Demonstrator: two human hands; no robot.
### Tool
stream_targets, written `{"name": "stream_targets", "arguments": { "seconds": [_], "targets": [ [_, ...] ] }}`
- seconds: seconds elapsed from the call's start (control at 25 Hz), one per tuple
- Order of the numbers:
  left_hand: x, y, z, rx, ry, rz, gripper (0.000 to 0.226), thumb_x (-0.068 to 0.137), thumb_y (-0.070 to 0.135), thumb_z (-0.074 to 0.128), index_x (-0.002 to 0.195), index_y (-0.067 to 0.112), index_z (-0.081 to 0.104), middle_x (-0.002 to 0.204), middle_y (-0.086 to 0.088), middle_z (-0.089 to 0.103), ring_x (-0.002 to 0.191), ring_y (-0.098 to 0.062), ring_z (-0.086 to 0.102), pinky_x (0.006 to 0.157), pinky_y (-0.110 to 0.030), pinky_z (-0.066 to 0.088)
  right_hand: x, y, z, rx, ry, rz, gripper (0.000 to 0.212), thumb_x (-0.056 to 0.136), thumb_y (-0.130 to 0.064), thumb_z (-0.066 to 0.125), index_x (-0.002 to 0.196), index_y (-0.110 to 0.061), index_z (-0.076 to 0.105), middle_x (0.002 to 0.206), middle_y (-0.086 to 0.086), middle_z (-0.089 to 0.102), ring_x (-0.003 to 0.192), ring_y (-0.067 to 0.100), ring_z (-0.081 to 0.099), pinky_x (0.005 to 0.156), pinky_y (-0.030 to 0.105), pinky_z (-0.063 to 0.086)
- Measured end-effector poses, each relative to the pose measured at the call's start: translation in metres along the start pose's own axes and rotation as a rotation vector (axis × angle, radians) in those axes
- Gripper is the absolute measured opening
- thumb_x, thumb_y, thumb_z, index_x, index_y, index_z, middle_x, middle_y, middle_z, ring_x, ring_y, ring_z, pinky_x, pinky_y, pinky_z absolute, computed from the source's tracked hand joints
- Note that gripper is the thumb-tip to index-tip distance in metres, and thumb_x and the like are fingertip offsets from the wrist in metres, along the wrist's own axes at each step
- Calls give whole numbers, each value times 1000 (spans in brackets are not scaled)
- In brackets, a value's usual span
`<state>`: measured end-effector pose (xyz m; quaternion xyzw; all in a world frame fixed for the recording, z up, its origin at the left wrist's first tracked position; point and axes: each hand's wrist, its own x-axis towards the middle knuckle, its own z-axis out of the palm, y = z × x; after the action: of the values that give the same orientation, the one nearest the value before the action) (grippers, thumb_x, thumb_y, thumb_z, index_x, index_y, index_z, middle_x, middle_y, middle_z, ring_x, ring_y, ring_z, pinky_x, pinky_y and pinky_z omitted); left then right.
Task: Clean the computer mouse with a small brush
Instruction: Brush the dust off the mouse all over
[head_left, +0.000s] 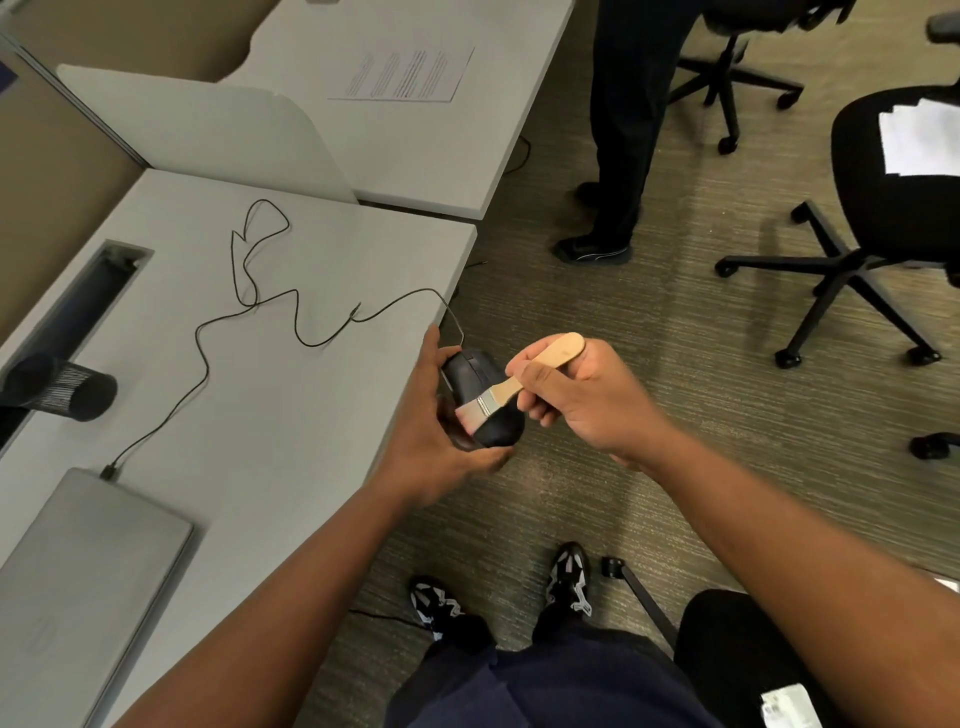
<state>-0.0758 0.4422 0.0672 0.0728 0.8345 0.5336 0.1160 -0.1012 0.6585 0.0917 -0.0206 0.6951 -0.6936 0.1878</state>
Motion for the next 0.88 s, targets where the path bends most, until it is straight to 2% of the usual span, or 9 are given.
{"name": "stream_targets", "arguments": {
  "seconds": [0.08,0.24,0.48,0.56,0.6,0.64,0.72,0.8,0.88],
  "targets": [
    [-1,2,1,1,2,27,129,58,39,96,149,74,10,135,48,41,118,-6,67,77,-21,62,1,-2,-3,-66,35,-27,13,103,-19,65,96,-14,75,70,0,74,63,10,66,57,21,53],
    [1,0,0,40,14,63,132,58,42,95,152,67,6,137,47,40,124,-20,66,93,-39,63,3,-5,-10,-146,135,-64,15,101,-19,64,90,-17,74,66,-1,73,58,5,64,54,18,50],
    [4,-7,-5,26,-13,20,147,56,37,98,156,66,-5,135,50,44,116,-8,71,82,-21,62,3,-2,-21,-198,184,-123,15,102,-20,62,92,-19,73,68,-4,71,61,15,60,58,40,49],
    [6,-11,-5,28,-22,4,153,55,35,98,159,63,-11,135,48,43,110,-8,73,77,-21,62,1,-3,-18,-133,130,-194,10,104,-22,64,102,-19,73,75,-8,72,67,10,62,61,34,51],
    [7,-12,-5,26,-20,-5,155,55,34,98,160,62,-12,137,45,42,108,-9,73,76,-22,62,1,-3,-16,-142,82,-232,10,104,-22,64,106,-19,73,78,-14,72,70,2,62,63,25,50],
    [8,-14,-5,22,-18,-12,156,54,33,98,161,60,-12,139,42,41,108,-10,73,74,-24,63,0,-3,-15,-191,32,-268,10,104,-22,64,109,-21,73,80,-23,70,71,-3,62,64,15,47],
    [8,-15,-4,14,-7,-17,157,54,31,98,161,60,-14,141,40,40,105,-11,74,71,-25,63,0,-2,-14,-288,-46,-290,11,104,-22,64,110,-26,73,80,-34,67,71,-9,61,63,8,45],
    [8,-16,-5,-9,10,-11,156,56,29,98,159,63,-14,142,38,41,106,-11,75,72,-25,63,0,0,-16,-282,-84,-249,12,104,-28,63,110,-34,72,89,-26,70,77,-4,65,67,15,49],
    [8,-18,-5,-36,28,-4,153,58,27,99,157,66,-12,140,37,46,110,-11,75,76,-24,63,-1,3,-16,-208,-105,-196,11,102,-37,62,109,-39,70,103,-7,75,95,12,73,77,29,60]
  ]
}}
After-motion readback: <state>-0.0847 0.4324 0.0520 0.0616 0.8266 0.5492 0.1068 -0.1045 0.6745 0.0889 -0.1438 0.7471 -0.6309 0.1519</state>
